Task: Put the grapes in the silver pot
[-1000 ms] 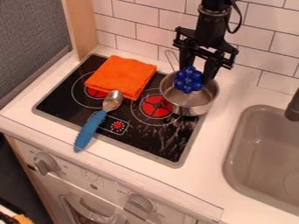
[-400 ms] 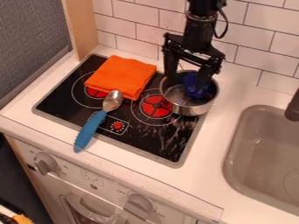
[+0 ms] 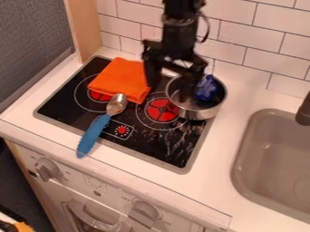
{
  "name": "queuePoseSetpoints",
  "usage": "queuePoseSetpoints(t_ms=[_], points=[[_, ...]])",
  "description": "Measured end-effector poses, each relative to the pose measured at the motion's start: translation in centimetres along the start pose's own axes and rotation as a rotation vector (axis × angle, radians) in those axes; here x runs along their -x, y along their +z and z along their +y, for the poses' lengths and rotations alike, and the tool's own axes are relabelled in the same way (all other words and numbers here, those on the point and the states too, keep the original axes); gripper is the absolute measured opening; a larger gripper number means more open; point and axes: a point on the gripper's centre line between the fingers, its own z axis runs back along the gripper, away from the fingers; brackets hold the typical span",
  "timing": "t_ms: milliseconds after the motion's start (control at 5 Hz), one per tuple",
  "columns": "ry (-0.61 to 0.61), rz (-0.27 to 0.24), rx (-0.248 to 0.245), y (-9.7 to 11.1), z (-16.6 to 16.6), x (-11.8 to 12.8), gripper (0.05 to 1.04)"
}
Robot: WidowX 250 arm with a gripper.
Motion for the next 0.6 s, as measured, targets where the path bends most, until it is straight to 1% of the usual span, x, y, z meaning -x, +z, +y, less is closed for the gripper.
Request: queuePoseSetpoints(t_ms=[200, 600], points=[[-0.008, -0.004, 0.0, -0.36, 0.5, 1.23, 1.0], [-0.01, -0.004, -0.002, -0.36, 0.59, 1.24, 1.0]])
